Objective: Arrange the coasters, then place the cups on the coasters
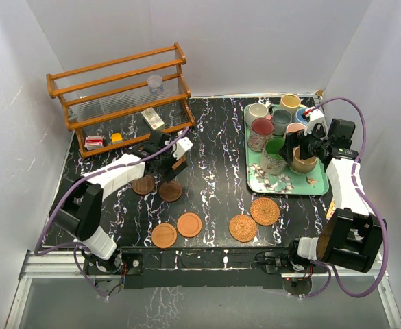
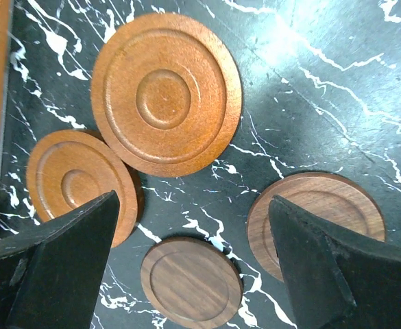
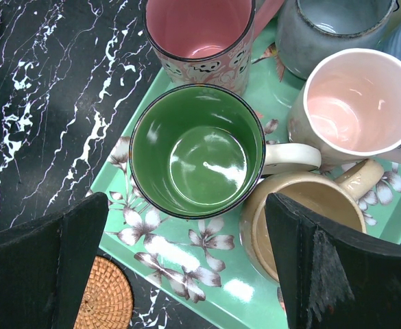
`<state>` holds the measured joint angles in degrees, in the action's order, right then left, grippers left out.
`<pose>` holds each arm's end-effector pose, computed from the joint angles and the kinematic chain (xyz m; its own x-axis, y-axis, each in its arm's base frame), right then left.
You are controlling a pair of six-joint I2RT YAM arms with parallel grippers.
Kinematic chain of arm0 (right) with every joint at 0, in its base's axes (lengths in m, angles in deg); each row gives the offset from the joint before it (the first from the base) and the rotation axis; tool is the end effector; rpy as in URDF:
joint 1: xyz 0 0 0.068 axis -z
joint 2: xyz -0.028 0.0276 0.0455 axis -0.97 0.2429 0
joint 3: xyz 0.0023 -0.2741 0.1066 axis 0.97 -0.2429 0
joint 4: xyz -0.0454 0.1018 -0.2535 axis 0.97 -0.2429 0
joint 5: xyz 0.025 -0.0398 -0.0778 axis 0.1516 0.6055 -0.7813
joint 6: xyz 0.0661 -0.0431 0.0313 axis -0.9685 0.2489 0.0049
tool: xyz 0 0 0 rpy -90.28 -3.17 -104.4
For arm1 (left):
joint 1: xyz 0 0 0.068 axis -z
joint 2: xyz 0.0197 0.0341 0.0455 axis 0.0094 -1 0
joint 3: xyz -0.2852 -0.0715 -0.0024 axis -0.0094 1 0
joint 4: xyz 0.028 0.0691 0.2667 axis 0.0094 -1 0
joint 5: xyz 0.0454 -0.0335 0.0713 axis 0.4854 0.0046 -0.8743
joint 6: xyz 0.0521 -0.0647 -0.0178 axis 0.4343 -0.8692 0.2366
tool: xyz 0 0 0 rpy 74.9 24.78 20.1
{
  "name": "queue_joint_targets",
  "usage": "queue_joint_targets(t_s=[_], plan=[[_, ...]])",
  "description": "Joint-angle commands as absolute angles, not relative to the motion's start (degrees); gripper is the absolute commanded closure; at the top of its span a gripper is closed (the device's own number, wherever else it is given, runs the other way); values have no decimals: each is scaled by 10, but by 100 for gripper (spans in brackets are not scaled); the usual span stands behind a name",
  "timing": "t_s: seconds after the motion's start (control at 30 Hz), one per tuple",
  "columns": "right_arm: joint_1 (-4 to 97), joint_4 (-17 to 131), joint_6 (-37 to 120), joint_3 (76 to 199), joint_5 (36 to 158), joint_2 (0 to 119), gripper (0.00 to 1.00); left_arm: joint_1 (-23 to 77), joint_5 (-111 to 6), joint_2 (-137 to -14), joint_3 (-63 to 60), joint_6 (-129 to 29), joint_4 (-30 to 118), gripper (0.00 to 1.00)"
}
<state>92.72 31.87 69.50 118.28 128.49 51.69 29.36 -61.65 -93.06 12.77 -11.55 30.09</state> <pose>0.3038 -0.0428 0.2776 -0.5290 -0.1355 -0.8377 -0.4382 0.8890 0.1329 0.3365 -0.1840 0.1905 -0.3528 0.7128 -0.6061 0.7115 0.6251 0.3209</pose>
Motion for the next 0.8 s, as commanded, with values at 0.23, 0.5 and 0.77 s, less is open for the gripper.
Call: queue_joint_targets(t_s=[0.23,0.5,0.77], plan=[[931,337,696,1180,1283,517,2,291,-573,-889,152,-78,288,10],[931,338,696,1180,1282,518,1,291,-575,-909,166,-65,300,10],[931,337,696,1180,1282,520,2,291,-577,-931,168,-67,311,10]])
